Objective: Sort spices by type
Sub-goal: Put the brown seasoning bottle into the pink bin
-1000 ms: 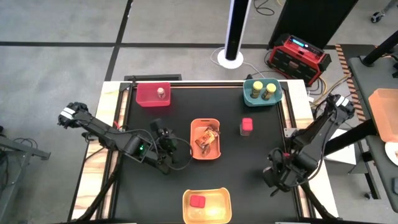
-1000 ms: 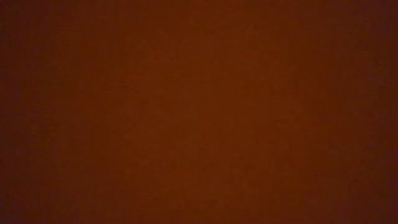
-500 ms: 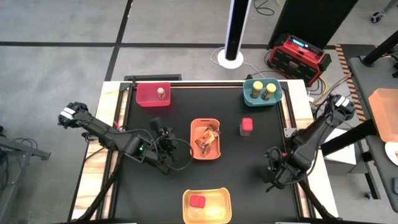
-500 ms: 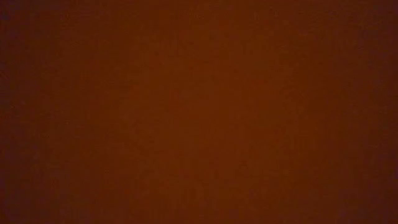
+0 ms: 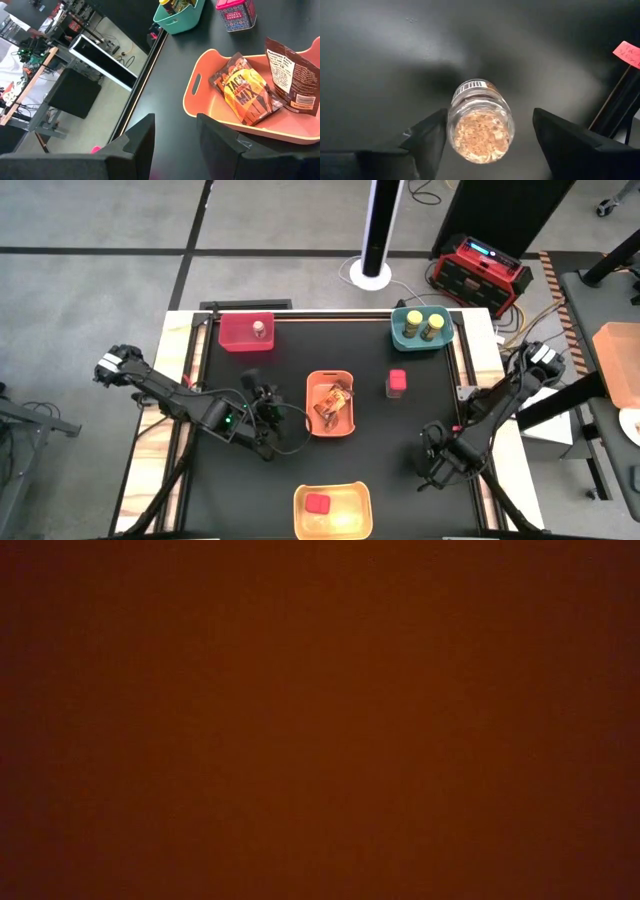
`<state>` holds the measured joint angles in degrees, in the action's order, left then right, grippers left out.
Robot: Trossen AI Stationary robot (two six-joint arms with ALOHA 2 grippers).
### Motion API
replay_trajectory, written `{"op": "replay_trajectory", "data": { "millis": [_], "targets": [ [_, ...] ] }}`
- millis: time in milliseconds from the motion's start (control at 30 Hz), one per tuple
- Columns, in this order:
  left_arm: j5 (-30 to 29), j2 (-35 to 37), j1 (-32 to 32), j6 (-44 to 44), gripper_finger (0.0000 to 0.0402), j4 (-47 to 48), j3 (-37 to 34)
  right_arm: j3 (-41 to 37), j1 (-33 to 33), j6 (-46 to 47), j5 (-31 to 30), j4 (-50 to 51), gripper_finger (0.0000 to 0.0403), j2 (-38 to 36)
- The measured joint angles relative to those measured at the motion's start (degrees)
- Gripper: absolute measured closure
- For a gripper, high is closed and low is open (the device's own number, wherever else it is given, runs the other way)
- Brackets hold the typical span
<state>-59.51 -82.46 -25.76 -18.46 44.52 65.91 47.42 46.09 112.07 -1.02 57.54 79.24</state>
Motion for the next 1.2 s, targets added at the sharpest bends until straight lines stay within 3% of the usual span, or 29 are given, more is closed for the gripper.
{"op": "replay_trajectory", "data": {
  "millis": [367, 567, 700, 833, 1033, 1200],
  "targets": [
    [0.02, 0.00, 0.00, -0.02, 0.0272, -0.49, -0.02, 0.09, 0.00, -0.19, -0.48, 0.03, 0.0230, -0.11],
    [0.02, 0.00, 0.00, 0.68, 0.0272, -0.46, -0.02, 0.73, 0.00, -1.32, -1.28, 0.85, 0.0235, -1.33],
    [1.07, 0.00, 0.00, 2.45, 0.0272, -0.41, -0.04, 3.69, 0.00, -3.18, -8.84, 2.12, 0.0235, -3.88],
    [7.74, 0.00, 0.00, 4.06, 0.0272, -0.46, -0.07, 6.85, -0.51, -7.75, -18.41, 2.37, 0.0234, -5.81],
    [26.49, 0.02, -0.03, 8.08, 0.0272, -4.02, -0.09, 12.83, -4.39, -23.82, -28.30, 1.88, 0.0234, -5.60],
    [27.88, 0.02, -0.11, 8.80, 0.0272, -8.61, -0.09, 18.32, -9.01, -43.05, -34.77, -1.99, 0.0234, -3.79]
  ]
}}
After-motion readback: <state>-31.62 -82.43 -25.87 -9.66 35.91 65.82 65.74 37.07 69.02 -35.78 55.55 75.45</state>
